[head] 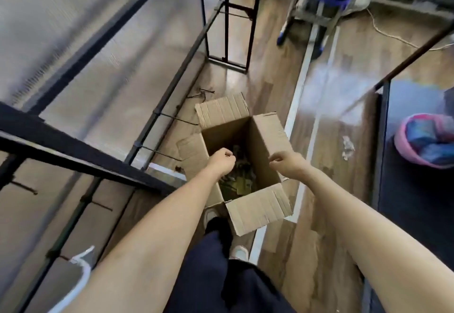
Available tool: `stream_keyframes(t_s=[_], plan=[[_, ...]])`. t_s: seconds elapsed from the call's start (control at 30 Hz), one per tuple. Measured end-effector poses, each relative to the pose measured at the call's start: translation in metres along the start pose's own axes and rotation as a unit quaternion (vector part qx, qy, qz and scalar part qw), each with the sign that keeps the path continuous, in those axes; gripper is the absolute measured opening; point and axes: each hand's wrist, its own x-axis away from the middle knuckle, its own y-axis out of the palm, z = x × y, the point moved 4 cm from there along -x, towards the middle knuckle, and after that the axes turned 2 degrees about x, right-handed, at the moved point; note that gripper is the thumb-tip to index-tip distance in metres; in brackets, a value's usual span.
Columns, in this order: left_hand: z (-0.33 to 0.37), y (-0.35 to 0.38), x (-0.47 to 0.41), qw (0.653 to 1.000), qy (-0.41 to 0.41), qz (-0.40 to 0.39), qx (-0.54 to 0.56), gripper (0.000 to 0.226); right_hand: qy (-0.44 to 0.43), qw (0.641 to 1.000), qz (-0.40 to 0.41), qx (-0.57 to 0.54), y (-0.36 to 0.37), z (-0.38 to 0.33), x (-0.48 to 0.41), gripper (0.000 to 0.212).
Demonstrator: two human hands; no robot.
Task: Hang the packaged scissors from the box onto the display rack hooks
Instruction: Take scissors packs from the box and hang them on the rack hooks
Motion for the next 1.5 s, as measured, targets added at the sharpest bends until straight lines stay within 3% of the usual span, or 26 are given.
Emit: stream_keyframes(t_s=[0.3,0.53,0.7,1.0,1.17,1.27,1.4,1.5], plan=[[-0.056,0.067,-0.139,0.997,-0.065,-0.03,-0.004,0.03,0.029,0.998,-0.047,-0.009,0.065,0.034,-0.149,0.031],[-0.147,0.146,-0.249,0.985,-0.167,0.005,0.045,0.032,0.05,0.993,-0.097,0.043,0.167,0.085,-0.283,0.031],[-0.204,0.195,-0.324,0.973,-0.221,0.027,0.058,0.04,0.097,0.992,-0.079,-0.028,0.232,0.118,-0.37,0.032],[-0.275,0.24,-0.445,0.975,-0.204,0.087,0.012,0.059,0.199,0.972,-0.078,-0.098,0.342,0.178,-0.502,0.047],[-0.304,0.261,-0.486,0.967,-0.213,0.136,0.032,0.07,0.255,0.956,0.016,-0.143,0.369,0.214,-0.536,0.074],[-0.298,0.271,-0.503,0.967,-0.215,0.137,0.02,0.076,0.289,0.949,0.037,-0.125,0.375,0.223,-0.542,0.084],[-0.272,0.278,-0.531,0.985,-0.12,0.125,0.007,0.079,0.295,0.945,0.052,-0.127,0.382,0.226,-0.547,0.086],[-0.252,0.277,-0.546,0.971,-0.157,0.15,0.1,0.081,0.284,0.944,0.07,-0.15,0.387,0.23,-0.549,0.087]])
